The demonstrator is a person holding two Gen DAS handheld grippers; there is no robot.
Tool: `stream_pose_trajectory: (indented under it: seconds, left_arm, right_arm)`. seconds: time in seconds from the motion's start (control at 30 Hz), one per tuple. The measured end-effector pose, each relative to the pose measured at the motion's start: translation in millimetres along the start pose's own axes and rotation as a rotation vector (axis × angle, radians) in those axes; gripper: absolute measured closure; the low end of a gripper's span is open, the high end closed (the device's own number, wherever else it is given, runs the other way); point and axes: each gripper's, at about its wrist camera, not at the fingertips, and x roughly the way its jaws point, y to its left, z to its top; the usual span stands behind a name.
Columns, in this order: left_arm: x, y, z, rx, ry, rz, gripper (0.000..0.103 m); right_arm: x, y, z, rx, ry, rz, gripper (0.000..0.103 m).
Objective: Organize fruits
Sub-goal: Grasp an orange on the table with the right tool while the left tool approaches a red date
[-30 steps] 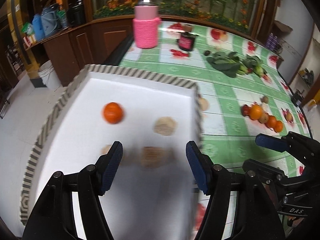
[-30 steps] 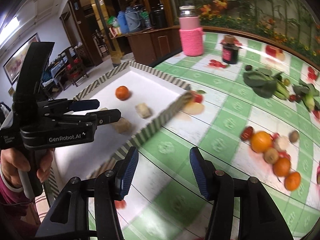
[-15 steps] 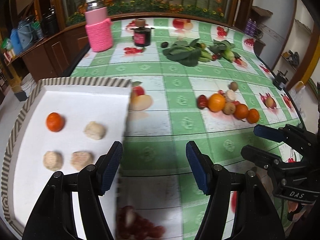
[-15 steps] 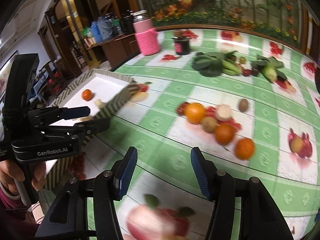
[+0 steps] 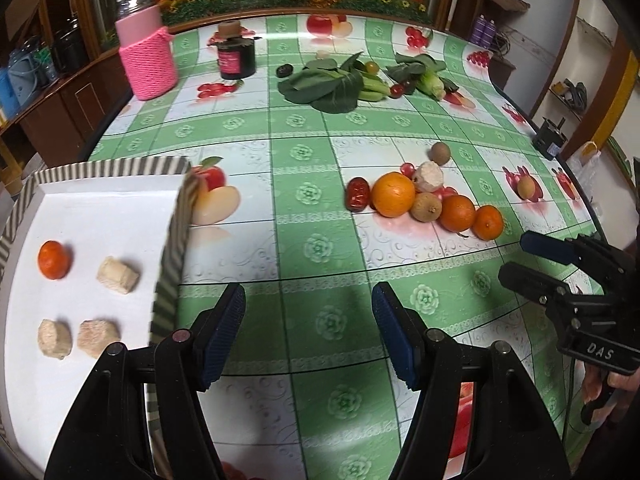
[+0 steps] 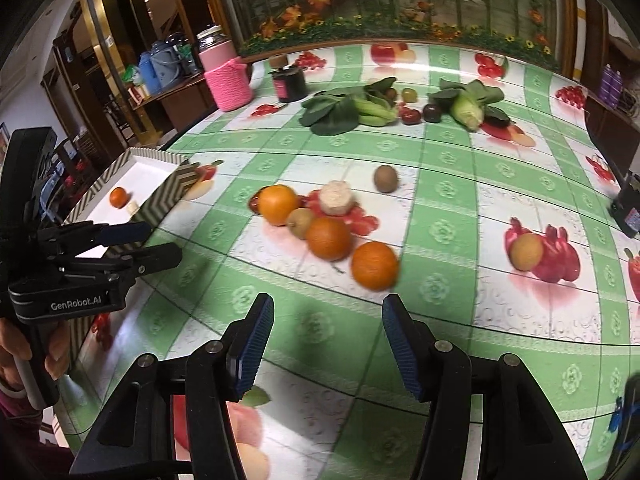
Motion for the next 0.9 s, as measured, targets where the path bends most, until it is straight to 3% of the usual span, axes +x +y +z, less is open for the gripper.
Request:
stream_pose_trajectory:
  seconds: [0.33,0.4,0.5,0.9]
  left_arm:
    - [12,-16,12,0.035,0.014,-0.024,0.038]
    - [15,-20,16,0.049,0.016,-0.027,0.038]
    - [22,-25,23,0.066,0.021,-0.031,0.038]
    - [48,-47,46,0.225,0.023,-0.075,0.038]
  right_arm:
    - [24,-16,12,-0.031,0.033,-0.057,0.048]
    - [28,-17,14,-0.035,0.035,-0.052,0.052]
    - [37,-18,18,-0.047,0.052,-0.042,0.072]
    - [33,-24,14,-0.034,0.031,-0.004,0.072]
